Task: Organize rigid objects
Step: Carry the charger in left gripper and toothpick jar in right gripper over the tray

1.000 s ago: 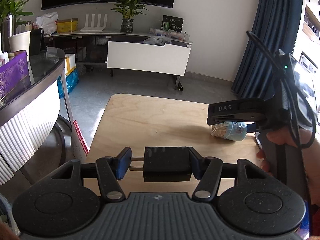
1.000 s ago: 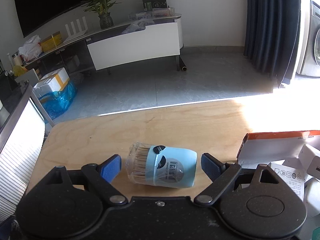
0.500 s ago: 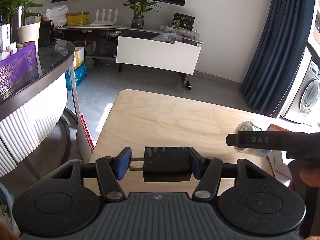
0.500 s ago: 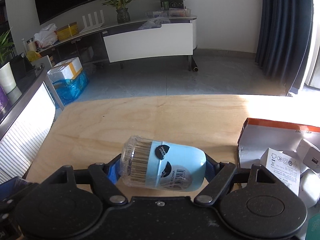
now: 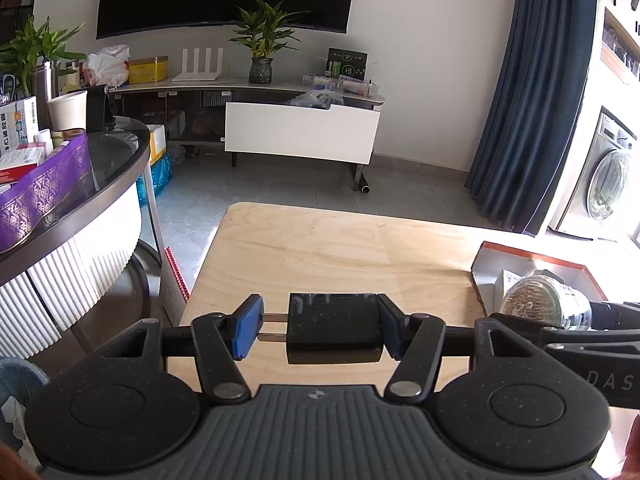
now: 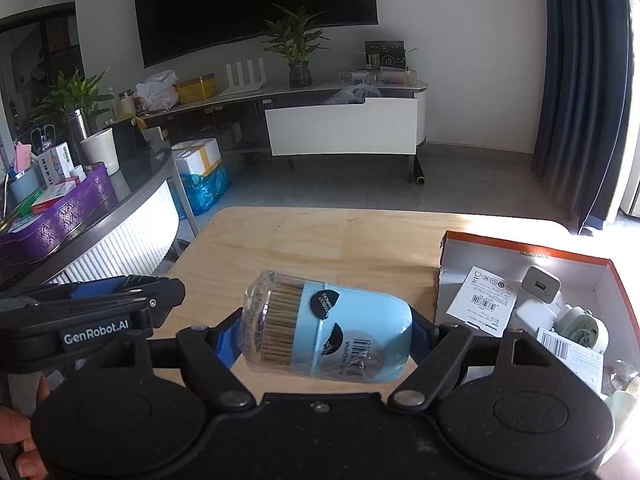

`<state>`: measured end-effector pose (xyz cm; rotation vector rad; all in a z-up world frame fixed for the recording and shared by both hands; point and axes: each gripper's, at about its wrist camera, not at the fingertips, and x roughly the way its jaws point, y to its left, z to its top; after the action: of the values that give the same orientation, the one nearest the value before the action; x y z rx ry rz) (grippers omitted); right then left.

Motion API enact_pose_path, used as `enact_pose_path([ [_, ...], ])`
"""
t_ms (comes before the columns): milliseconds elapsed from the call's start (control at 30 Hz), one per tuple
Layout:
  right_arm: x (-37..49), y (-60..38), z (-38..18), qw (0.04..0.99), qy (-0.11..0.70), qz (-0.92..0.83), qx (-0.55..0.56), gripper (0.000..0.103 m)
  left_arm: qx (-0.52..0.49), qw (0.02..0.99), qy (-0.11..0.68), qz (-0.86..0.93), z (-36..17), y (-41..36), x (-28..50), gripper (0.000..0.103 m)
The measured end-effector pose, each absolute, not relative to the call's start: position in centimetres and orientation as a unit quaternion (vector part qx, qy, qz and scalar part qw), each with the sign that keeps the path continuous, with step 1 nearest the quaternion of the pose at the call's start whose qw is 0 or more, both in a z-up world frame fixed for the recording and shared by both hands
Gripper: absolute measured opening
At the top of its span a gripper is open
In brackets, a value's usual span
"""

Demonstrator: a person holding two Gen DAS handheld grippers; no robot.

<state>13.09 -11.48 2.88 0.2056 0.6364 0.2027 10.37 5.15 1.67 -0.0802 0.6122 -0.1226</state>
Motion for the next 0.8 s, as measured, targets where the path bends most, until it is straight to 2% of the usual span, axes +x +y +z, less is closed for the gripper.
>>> enact_pose_path([
  [267,7.7,-13.3,3.6,0.944,0.297,0.101,0.099,0.093,-0.043,0.950,0.305,-0.045,2.2,4.6,6.9,0.061],
  [800,2.1,-16.0,4.4,0.954,0.259,0.098,0.112,0.093,-0.034,0.958,0.276,-0.066,3.5,1.9,2.8,0.061],
])
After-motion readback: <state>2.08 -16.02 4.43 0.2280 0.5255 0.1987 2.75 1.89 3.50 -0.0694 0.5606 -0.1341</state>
